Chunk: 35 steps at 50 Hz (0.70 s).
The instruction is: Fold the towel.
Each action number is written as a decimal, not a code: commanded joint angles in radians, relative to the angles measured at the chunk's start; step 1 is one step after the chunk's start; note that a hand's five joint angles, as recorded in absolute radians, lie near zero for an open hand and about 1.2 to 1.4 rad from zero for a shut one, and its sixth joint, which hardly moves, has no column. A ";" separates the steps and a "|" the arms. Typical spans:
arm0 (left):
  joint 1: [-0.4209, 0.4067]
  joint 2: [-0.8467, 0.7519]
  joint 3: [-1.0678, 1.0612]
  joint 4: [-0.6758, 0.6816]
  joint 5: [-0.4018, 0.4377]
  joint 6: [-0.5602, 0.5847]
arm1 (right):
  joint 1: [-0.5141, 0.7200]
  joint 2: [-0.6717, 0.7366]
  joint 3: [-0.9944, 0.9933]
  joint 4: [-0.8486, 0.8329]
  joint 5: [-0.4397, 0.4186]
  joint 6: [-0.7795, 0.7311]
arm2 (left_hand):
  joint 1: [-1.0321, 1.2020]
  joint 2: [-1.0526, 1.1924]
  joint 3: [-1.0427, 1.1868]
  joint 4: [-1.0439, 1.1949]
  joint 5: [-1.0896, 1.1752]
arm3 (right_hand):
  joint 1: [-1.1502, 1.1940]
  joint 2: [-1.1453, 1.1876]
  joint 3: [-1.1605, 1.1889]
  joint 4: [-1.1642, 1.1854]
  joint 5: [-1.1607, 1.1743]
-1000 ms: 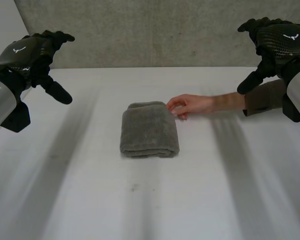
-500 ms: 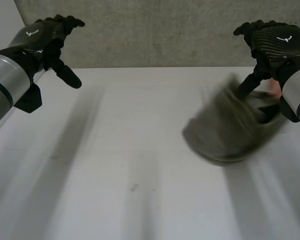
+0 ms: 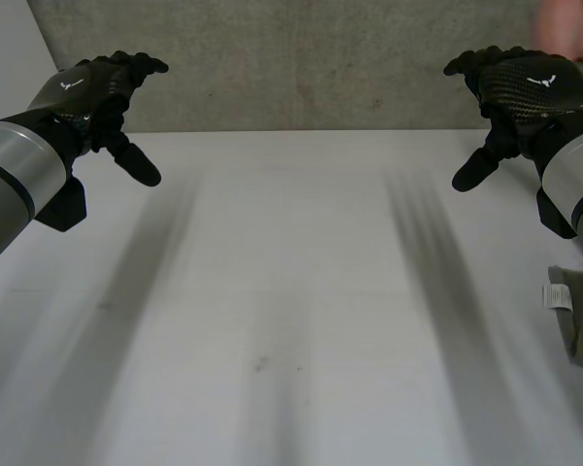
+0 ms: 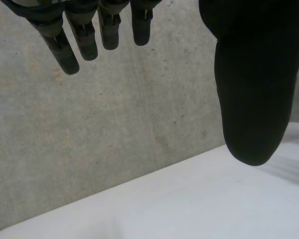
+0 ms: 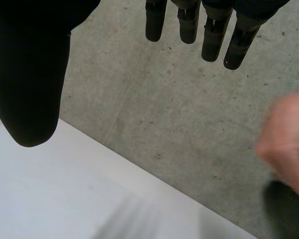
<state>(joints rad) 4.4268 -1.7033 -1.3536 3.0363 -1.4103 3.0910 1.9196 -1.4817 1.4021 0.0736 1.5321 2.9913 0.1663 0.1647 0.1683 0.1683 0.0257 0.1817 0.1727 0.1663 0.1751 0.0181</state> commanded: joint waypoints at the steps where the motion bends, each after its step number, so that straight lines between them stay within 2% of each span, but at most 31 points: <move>1: 0.003 -0.001 -0.010 0.003 0.001 0.000 | -0.002 0.000 -0.005 0.000 0.000 0.000 | 0.009 0.011 0.007 0.007 -0.025 | -0.007 0.002 0.008 -0.001 -0.018; 35: 0.003 0.001 -0.028 0.032 0.001 0.000 | 0.009 0.009 0.008 0.000 -0.001 -0.020 | 0.009 0.011 0.007 0.007 -0.025 | -0.007 0.002 0.008 -0.001 -0.018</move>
<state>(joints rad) 4.4310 -1.7027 -1.3746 3.0667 -1.4097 3.0910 1.9259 -1.4735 1.4074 0.0736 1.5318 2.9742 0.1663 0.1647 0.1683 0.1683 0.0257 0.1817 0.1727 0.1663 0.1751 0.0181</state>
